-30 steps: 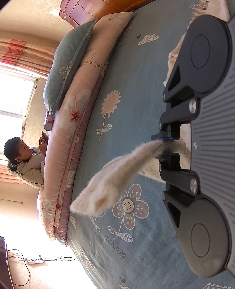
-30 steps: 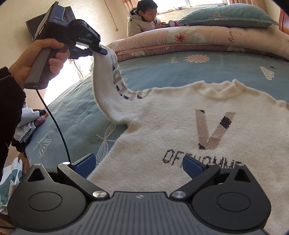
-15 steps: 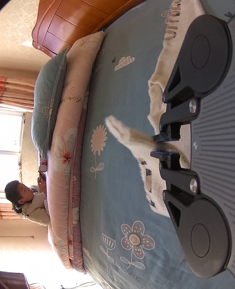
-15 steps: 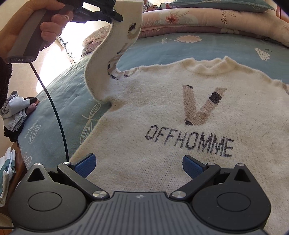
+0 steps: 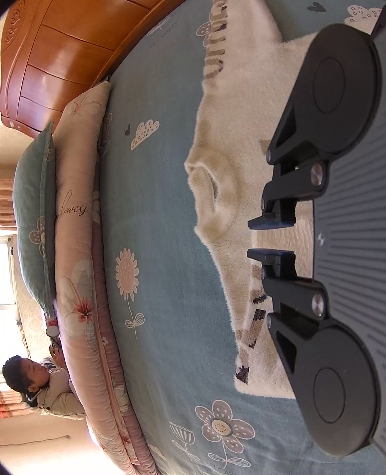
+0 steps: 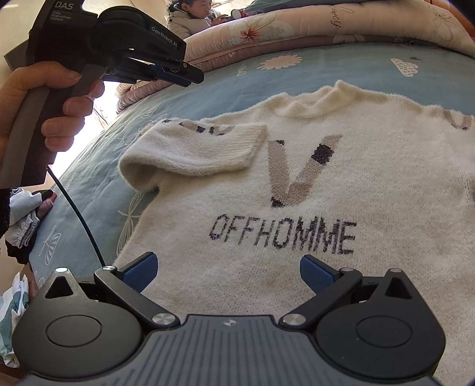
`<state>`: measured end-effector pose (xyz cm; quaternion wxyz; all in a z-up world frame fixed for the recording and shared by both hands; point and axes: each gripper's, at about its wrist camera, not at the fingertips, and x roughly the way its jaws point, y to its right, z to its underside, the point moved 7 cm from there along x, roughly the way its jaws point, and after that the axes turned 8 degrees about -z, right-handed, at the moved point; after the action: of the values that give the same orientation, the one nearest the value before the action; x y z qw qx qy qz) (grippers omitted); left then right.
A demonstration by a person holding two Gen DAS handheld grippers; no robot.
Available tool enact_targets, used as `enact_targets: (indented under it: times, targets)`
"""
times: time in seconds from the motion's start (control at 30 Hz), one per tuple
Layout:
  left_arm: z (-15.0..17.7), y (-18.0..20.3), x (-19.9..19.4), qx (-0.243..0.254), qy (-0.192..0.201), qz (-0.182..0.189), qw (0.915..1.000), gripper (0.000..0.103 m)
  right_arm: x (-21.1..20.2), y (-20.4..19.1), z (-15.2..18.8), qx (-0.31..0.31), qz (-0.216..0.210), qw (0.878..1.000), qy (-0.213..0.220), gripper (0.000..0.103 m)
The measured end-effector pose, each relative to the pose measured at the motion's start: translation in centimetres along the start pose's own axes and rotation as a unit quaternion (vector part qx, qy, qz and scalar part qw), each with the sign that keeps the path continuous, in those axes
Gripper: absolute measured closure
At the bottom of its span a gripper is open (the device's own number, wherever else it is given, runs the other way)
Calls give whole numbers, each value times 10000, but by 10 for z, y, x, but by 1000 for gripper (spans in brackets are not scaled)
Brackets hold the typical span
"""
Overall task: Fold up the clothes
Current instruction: 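Open the left gripper to release the sleeve while moving the right gripper to the sweater side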
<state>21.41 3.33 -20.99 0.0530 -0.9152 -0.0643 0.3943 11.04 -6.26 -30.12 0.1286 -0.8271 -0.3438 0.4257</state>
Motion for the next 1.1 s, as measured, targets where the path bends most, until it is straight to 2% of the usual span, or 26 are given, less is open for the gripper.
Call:
enact_targets:
  times: [0.03, 0.1, 0.23, 0.3, 0.5, 0.67, 0.7, 0.77, 0.83, 0.87, 0.97, 1.03, 1.1]
  targets:
    - [6, 1, -1, 126, 14, 21, 9999, 77, 1, 1, 0, 8, 4, 10000, 18, 0]
    - [19, -1, -2, 361, 68, -15, 9993, 53, 2, 3, 0, 25, 12, 10000, 55, 0]
    - [57, -13, -7, 691, 159, -93, 9974, 45, 2, 6, -1, 36, -2, 9997, 259, 0]
    - [78, -21, -8, 708, 122, 22, 9974, 32, 3, 8, -3, 29, -35, 9993, 370, 0]
    - [124, -37, 5, 886, 102, 266, 9957, 29, 11, 6, -2, -104, -197, 9990, 389, 0]
    - [127, -47, 24, 824, 411, 338, 9952, 29, 24, 7, -3, 36, -289, 9988, 383, 1]
    - [126, -49, 29, 837, 507, 336, 9946, 29, 27, 10, -4, 128, -290, 9987, 394, 3]
    - [125, -54, 39, 809, 611, 350, 9942, 27, 32, 13, -11, 343, -391, 9980, 370, 17]
    - [127, -58, 52, 709, 474, 449, 9953, 24, 38, 15, -20, 509, -487, 9970, 322, 21]
    - [129, -60, 57, 623, 395, 512, 9960, 23, 40, 14, -27, 510, -482, 9971, 288, 26]
    - [133, -62, 63, 480, 371, 684, 9958, 17, 52, 10, -52, 539, -477, 9973, 173, 34]
    - [134, -62, 62, 469, 358, 759, 9954, 15, 63, 10, -69, 609, -481, 9970, 62, 39]
    - [135, -62, 58, 640, 120, 783, 9948, 15, 81, 14, -83, 817, -495, 9953, -132, 42]
